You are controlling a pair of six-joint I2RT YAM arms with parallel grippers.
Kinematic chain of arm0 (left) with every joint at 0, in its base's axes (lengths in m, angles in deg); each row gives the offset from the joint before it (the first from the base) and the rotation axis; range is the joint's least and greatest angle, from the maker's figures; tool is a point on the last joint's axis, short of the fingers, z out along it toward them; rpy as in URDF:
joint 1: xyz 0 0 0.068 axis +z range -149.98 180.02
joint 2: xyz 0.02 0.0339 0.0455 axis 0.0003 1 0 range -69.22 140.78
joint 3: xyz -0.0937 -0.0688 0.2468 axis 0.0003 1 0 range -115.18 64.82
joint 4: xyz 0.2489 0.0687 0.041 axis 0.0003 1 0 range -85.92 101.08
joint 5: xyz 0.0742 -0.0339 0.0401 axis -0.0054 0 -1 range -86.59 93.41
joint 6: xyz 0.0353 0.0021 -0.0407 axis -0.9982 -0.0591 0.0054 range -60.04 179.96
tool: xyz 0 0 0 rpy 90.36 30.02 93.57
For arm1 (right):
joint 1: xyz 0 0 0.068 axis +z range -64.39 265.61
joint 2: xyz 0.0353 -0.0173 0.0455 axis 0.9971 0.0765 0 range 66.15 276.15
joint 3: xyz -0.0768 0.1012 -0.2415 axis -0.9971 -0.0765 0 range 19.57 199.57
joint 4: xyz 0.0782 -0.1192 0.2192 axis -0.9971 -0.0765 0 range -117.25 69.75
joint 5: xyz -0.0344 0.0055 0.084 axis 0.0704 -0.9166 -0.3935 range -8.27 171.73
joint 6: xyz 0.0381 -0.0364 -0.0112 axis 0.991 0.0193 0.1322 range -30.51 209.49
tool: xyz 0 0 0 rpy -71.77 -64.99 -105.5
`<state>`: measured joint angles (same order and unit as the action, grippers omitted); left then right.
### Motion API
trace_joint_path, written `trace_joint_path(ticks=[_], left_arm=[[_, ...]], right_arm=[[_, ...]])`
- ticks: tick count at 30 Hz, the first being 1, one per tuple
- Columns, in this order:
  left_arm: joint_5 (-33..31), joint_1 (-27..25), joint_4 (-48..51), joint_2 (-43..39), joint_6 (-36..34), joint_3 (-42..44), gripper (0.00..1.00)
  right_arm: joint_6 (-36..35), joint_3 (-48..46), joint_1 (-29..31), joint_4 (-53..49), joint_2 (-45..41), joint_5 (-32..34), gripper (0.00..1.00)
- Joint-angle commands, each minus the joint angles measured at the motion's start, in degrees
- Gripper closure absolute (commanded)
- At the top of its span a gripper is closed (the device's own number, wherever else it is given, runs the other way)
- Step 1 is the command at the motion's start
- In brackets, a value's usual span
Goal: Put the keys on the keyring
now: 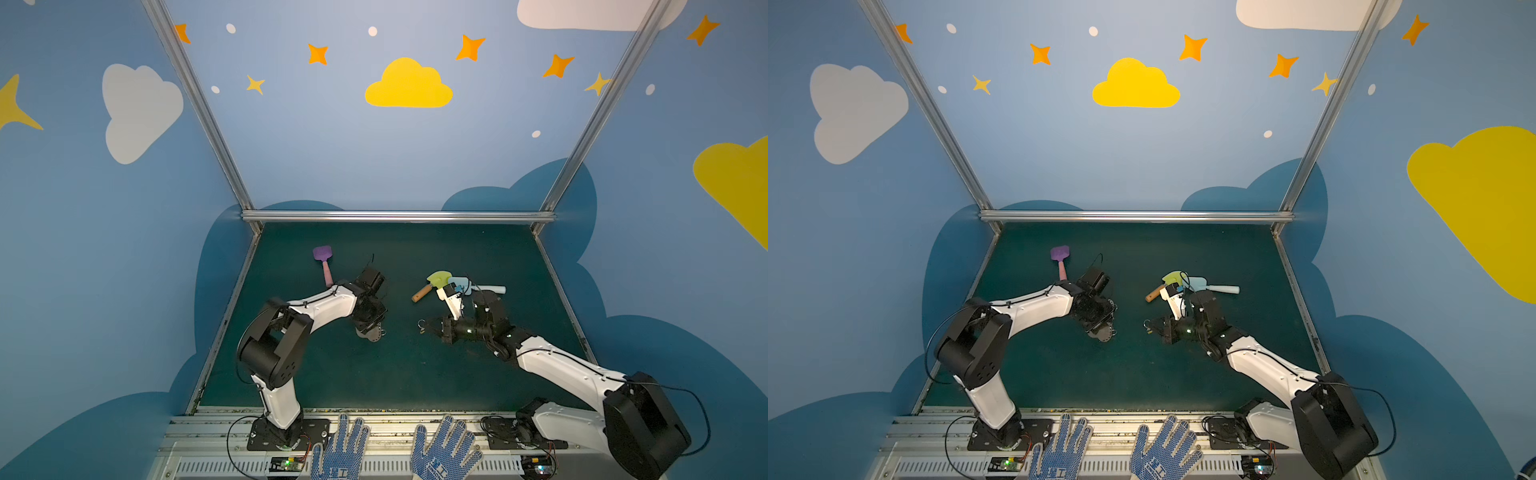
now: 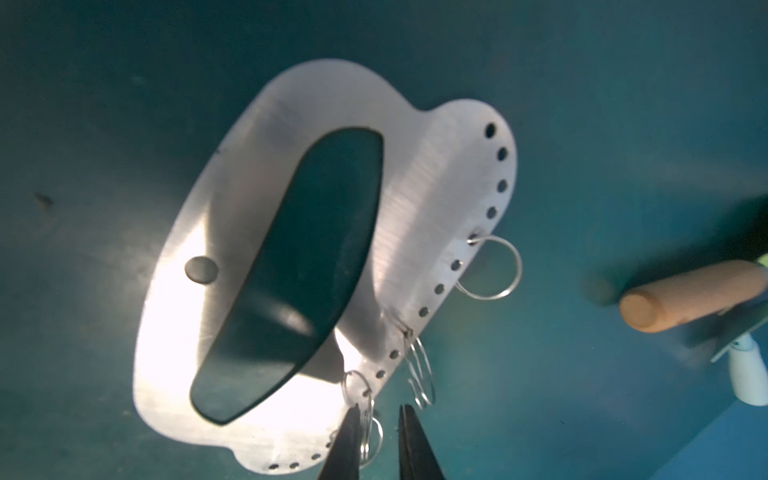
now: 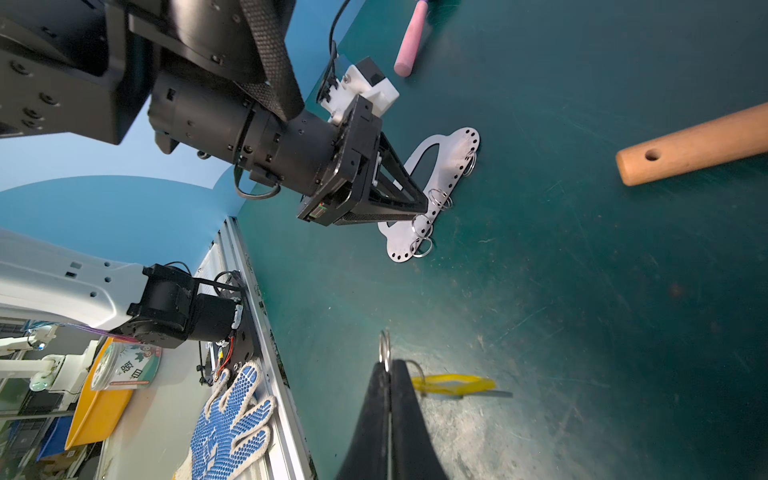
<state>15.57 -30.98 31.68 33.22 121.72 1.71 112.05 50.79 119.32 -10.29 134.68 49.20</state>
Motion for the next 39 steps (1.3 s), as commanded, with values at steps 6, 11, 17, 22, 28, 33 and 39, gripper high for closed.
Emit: trace_joint_path(ticks=[6,11,17,22,28,33,39], left_arm=[[-1.24,0.32,2.32,1.6,-1.33,-0.3,0.86],[-0.89,0.4,1.77,1.59,-1.12,-0.69,0.95],[-0.89,0.41,1.25,1.59,0.0,-0.81,0.91],[-0.39,0.15,0.64,1.47,1.04,-0.9,0.81],[0.67,-0.33,1.57,-0.18,2.15,0.16,0.76],[0.65,-1.23,0.56,-1.61,4.78,2.15,0.7],[0.39,-1.87,-0.55,-1.88,6.71,2.56,0.69]], right_arm=[[0.4,-0.21,0.3,0.25,-0.61,0.1,1.0],[0.68,-0.12,0.54,0.87,0.52,-0.12,1.0],[1.07,0.42,1.66,1.63,3.24,-0.34,1.0],[0.99,0.68,2.05,1.99,3.81,0.01,1.0],[0.47,0.81,2.1,1.56,3.45,0.18,1.0],[0.42,0.79,2.06,1.78,3.54,0.01,1.0],[0.2,0.73,2.06,1.65,3.32,0.18,1.0]])
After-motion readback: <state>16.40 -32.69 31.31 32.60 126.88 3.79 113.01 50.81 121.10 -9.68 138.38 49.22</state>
